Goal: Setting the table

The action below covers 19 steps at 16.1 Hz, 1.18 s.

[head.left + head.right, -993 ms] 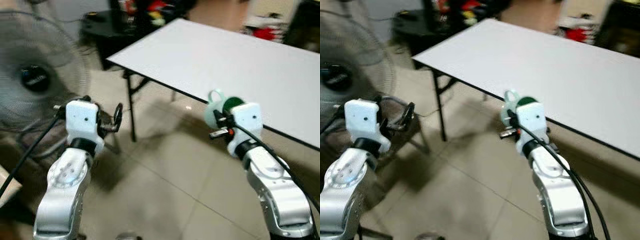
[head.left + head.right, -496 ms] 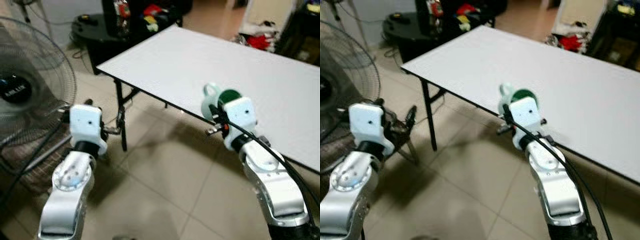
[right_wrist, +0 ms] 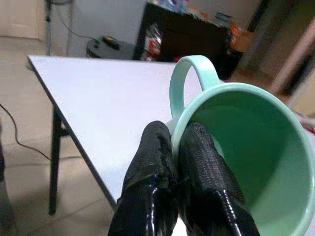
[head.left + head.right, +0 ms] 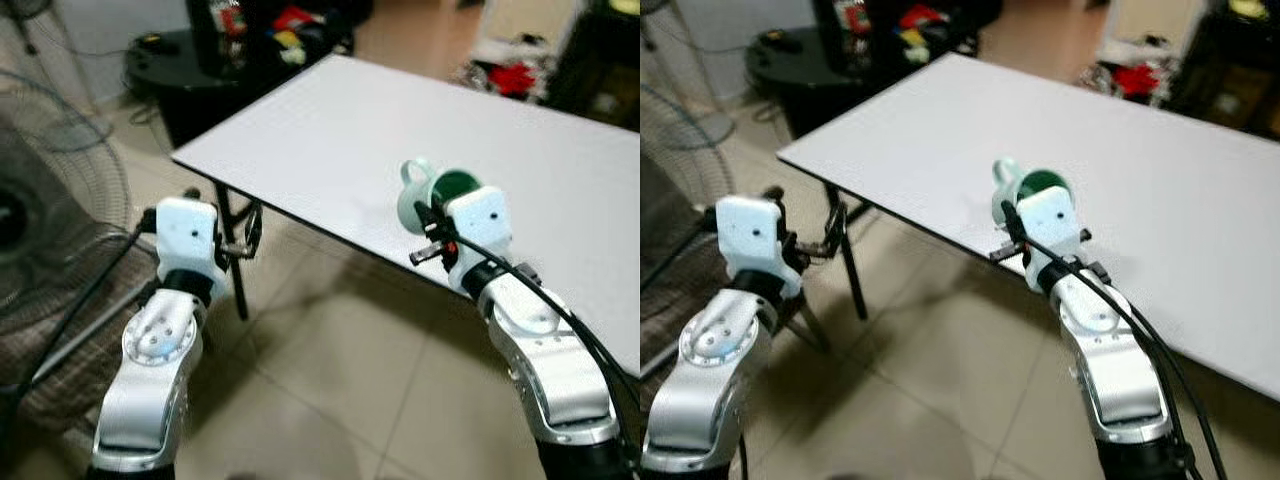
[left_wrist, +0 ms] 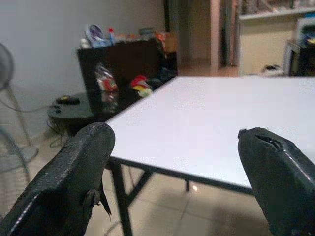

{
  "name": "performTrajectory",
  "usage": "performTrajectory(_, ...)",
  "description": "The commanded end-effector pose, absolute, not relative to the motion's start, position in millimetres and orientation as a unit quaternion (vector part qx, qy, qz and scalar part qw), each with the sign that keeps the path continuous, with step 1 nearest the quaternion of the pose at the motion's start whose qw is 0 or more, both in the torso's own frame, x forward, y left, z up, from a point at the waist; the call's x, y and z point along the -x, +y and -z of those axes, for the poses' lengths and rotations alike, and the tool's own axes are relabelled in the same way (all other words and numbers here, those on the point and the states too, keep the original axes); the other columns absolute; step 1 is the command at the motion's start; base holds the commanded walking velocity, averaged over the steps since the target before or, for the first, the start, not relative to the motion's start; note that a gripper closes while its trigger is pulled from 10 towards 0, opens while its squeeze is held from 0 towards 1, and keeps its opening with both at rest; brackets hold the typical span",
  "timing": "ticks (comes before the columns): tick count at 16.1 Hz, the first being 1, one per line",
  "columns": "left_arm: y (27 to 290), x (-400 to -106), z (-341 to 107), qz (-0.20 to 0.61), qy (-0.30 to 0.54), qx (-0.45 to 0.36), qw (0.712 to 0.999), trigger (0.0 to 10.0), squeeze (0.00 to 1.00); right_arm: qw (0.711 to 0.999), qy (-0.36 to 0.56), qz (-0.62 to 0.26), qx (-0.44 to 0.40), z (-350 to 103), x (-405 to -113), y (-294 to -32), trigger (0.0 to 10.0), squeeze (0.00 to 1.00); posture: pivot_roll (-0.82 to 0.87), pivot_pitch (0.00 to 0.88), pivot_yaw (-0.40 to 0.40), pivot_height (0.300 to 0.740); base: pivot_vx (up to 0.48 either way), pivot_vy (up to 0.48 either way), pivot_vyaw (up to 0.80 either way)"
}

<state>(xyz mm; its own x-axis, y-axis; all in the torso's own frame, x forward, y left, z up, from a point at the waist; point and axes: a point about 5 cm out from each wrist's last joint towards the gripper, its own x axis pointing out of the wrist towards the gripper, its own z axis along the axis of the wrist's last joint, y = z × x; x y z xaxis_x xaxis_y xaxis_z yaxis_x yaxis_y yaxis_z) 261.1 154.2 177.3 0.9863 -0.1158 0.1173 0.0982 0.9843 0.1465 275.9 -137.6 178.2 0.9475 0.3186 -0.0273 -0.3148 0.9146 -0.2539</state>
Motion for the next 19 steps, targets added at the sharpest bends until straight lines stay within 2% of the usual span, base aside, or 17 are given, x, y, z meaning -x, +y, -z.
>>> performTrajectory(1,160.5,-261.2,-174.9,0.041,-0.056,-0.076,0.995,10.0,0.00,0.976,-0.023,-0.176,0.124,-184.8,-274.5,-131.3,10.0,0.00,-0.05,0.063,-0.009,0.740,0.375,0.000,0.00)
performTrajectory(9,162.5,-260.0,-174.8,0.045,-0.057,-0.080,0.994,10.0,0.00,0.974,-0.022,-0.191,0.123,-186.4,-277.2,-127.2,10.0,0.00,-0.04,0.063,-0.019,0.740,0.366,0.000,0.00)
performTrajectory(12,164.4,-261.3,-174.8,0.043,-0.057,-0.080,0.994,10.0,0.00,0.974,-0.020,-0.191,0.121,-186.0,-278.5,-126.8,10.0,0.00,-0.03,0.054,-0.011,0.740,0.360,0.000,-0.80)
performTrajectory(16,162.5,-263.2,-175.5,0.054,-0.059,-0.082,0.993,10.0,0.00,0.976,-0.019,-0.182,0.120,-184.8,-280.0,-126.2,10.0,0.00,-0.02,0.038,0.001,0.740,0.356,0.000,0.00)
performTrajectory(19,160.4,-264.6,-176.3,0.067,-0.060,-0.080,0.993,10.0,0.00,0.975,-0.017,-0.186,0.120,-186.2,-284.5,-124.8,10.0,0.00,-0.02,0.028,-0.004,0.740,0.101,0.000,0.00)
